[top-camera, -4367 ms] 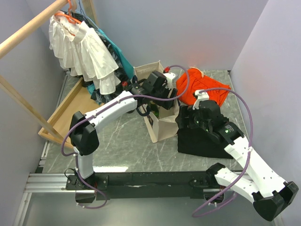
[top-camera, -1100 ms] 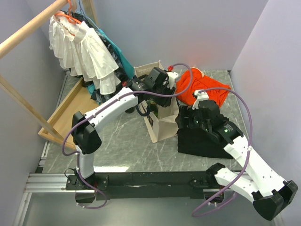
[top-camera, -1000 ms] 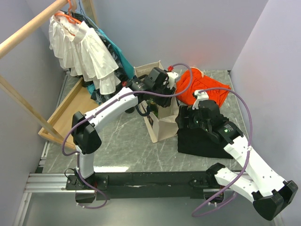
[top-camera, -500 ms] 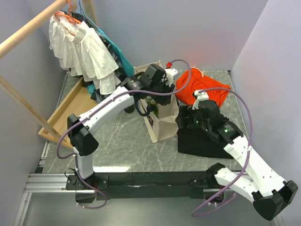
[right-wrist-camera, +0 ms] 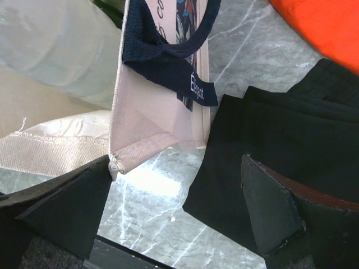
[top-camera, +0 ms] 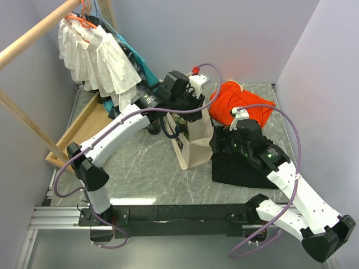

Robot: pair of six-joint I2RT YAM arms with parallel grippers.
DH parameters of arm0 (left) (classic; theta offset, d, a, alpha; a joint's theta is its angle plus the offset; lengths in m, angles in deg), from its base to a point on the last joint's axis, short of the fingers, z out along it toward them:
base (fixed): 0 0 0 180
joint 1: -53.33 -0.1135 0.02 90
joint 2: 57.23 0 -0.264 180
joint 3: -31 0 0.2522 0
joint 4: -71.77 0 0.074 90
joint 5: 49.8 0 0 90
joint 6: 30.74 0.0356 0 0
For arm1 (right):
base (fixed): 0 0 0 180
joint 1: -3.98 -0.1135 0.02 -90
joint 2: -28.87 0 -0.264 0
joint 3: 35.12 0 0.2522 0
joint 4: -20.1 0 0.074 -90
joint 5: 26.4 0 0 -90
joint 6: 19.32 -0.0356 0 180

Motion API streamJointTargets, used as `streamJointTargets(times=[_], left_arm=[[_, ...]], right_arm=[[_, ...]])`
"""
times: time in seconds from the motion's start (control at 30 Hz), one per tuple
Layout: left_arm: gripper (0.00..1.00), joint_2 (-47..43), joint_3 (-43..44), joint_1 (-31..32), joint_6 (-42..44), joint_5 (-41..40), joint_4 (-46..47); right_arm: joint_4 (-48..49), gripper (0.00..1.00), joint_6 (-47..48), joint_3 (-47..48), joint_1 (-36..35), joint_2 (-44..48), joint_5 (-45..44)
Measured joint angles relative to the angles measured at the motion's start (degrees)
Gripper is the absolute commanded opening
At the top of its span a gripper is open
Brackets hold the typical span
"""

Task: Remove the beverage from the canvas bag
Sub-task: Take out the drink from the canvas bag.

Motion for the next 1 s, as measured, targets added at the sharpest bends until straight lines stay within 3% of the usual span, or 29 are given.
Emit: streamJointTargets(times=[1.0], left_arm=[[0.01,-11.85,-0.24,0.02,-0.94,-2.47,2.75]], right_arm=[[-0.13,1.0,-0.42,0.0,0.0,0.07,-0.07]])
